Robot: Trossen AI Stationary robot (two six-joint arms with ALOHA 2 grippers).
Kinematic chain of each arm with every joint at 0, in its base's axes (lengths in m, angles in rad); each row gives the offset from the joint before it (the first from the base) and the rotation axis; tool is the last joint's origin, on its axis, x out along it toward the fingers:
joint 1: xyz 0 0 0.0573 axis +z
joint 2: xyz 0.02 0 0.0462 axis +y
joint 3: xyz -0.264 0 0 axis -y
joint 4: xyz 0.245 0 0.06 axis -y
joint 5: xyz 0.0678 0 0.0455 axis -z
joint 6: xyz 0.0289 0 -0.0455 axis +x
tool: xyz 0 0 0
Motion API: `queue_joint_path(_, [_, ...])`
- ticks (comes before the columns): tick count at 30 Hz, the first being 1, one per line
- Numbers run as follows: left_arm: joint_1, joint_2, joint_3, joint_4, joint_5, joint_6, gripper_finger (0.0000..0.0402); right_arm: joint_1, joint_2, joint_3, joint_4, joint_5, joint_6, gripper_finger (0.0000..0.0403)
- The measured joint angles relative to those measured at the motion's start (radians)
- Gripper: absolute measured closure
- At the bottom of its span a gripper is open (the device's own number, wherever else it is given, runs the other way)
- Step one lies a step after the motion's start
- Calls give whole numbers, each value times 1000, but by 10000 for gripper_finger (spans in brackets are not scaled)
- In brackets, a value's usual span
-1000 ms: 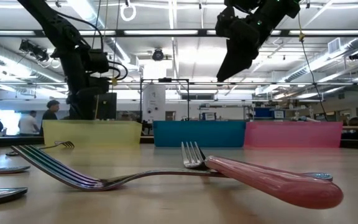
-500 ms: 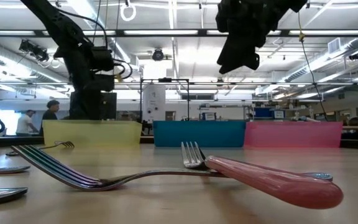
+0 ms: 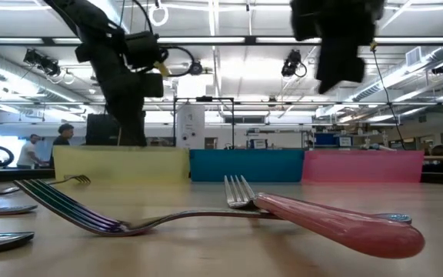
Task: Sort silverware by color (type)
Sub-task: Adjust the yellow bin
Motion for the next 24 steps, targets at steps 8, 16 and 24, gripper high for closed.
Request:
queue_joint_path(8, [-139, 0, 0, 23, -133, 30, 294, 166, 0, 0, -141, 141, 217, 250])
queue_joint_path(16, [-176, -2, 24, 20, -269, 27, 294, 264, 0, 0, -108, 227, 358, 250])
queue_joint_path(24, [-246, -4, 178, -199, -350, -1, 294, 319, 0, 0, -85, 290, 415, 250])
